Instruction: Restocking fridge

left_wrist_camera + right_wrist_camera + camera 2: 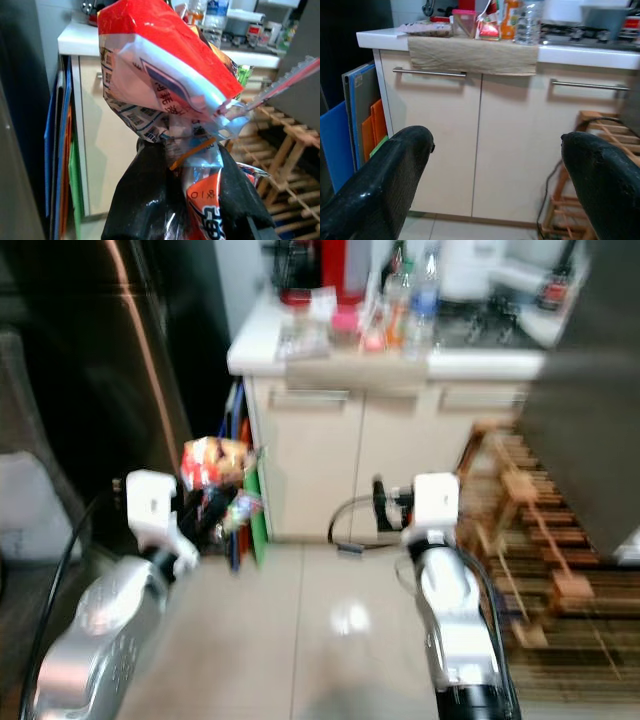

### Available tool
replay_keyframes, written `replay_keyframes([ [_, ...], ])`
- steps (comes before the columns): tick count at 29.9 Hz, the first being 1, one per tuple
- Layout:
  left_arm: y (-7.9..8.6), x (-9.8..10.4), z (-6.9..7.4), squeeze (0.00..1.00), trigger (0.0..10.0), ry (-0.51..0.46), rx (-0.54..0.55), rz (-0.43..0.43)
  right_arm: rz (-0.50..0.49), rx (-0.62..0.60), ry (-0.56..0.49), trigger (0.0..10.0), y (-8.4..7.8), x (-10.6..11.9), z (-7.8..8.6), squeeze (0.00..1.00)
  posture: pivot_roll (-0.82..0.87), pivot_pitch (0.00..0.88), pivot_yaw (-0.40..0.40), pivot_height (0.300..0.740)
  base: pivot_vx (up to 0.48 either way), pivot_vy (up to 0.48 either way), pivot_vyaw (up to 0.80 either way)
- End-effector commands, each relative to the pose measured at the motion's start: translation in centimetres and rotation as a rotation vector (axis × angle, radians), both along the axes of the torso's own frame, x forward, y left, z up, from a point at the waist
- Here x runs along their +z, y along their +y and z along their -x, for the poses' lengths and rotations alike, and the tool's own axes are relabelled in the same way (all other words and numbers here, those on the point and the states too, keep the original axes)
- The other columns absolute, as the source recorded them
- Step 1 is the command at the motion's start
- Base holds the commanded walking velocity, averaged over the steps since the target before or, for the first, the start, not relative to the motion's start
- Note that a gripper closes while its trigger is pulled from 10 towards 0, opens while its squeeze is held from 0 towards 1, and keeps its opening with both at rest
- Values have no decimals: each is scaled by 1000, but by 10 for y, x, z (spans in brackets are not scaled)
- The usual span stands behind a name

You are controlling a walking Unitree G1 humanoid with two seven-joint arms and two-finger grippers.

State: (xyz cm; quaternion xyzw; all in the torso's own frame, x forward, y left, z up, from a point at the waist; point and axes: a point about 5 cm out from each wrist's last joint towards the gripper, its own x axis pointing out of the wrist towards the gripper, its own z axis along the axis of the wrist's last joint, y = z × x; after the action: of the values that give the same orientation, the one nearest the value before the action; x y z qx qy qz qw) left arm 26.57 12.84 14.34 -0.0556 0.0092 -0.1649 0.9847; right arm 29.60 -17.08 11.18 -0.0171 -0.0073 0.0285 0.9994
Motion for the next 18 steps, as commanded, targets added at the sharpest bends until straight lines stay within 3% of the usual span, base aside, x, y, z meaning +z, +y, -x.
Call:
replay_keyframes([
  [1,3,1,-2,0,10000,2,17,3,-5,10,-22,10000,1,5,-2,0,-133,0,40,740,0,0,0],
  [3,5,2,-3,0,10000,-2,25,46,0,5,-22,10000,-2,5,-2,0,-137,0,42,740,0,0,0],
  [5,6,-3,-6,0,10000,2,29,15,5,-3,-18,10000,-4,3,-2,0,-141,0,39,740,0,0,0],
  [8,6,-4,-11,0,10000,5,42,8,7,-15,-15,10000,-7,3,-2,0,-133,0,32,740,0,-420,0],
  [18,8,-8,-15,0,10000,25,63,23,-17,-11,15,10000,-3,-2,-5,0,-134,0,42,740,261,-401,0],
])
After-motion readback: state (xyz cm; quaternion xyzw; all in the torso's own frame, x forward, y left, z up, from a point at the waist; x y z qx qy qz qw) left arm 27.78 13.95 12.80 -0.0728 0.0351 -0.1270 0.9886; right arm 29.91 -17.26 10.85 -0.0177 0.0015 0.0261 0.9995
